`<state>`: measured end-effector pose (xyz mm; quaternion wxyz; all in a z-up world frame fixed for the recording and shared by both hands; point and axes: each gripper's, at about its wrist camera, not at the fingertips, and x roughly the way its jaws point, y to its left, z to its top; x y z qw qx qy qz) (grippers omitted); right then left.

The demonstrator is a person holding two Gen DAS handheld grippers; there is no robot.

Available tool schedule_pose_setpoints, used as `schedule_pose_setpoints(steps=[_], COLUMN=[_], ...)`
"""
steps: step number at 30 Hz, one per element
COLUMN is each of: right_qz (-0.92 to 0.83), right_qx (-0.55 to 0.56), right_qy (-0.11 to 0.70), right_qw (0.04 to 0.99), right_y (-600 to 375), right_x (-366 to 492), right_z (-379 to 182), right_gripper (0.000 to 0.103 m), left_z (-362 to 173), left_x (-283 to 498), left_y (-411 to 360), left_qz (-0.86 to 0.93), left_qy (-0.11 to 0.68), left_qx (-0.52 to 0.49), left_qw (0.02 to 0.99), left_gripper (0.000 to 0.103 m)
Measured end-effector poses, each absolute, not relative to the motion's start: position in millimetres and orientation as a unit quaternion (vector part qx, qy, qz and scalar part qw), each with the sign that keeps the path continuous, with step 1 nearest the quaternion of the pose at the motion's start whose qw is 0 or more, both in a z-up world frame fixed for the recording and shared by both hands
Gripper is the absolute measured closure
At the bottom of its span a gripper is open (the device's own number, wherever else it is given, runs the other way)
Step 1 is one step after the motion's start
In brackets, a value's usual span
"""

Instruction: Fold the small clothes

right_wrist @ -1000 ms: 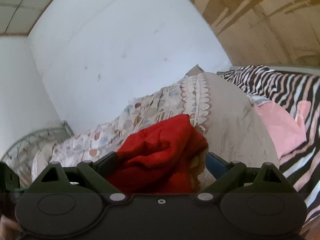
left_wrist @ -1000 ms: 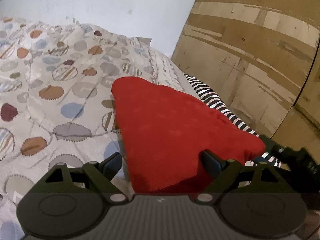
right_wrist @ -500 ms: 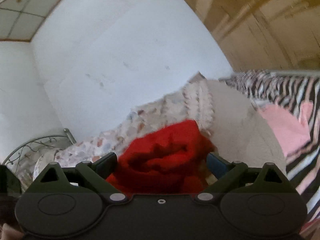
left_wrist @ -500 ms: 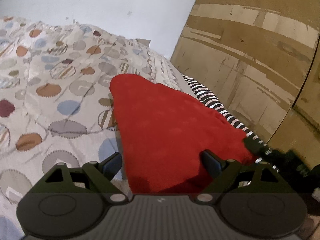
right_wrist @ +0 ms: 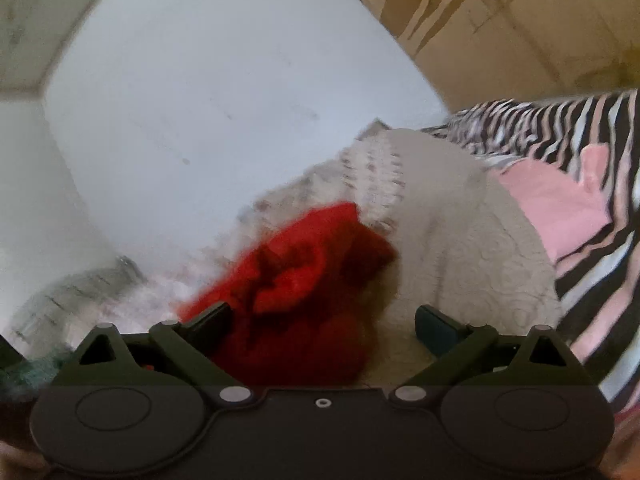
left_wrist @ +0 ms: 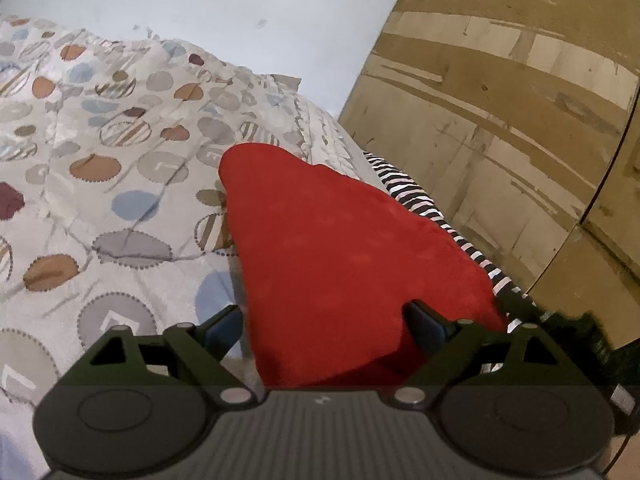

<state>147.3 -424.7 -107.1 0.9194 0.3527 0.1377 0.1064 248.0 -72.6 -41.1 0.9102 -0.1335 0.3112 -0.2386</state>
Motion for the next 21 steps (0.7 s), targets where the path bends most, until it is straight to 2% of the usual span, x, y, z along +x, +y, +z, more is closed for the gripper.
schedule_pose_setpoints(steps=[7,15,18,21], right_qz=[0.125,0.176,0.173,0.164], right_qx=[0.331,0.304,0.274,0.265], right_qy=[0.151,0.209,0.227,0.223], right_qw=[0.923,0.913,0.918,0.924], right_y=[-443.3,-452.0,-446.5,-441.3], right_x=[198.6,303.5,322.9,334.3], right_z=[-75.5,-80.4,-82.7,-86.4], right_gripper=[0.002,0.004,0.016,0.032], left_z=[-42.1,-42.9,-44.1,-45.4], left_x=[246.6,245.2,246.3,247.5], left_y=[-72.9,-73.1,-71.5,-70.0], left_qz=[-0.235,-0.234,-0.236,-0.238], left_qy=[0.308,0.302,0.303,0.304], left_qx=[-0.138,-0.138,-0.144,-0.148], left_qw=[0.912,0.914,0.912,0.91], left_gripper=[0.012,0.011,0.011,0.011])
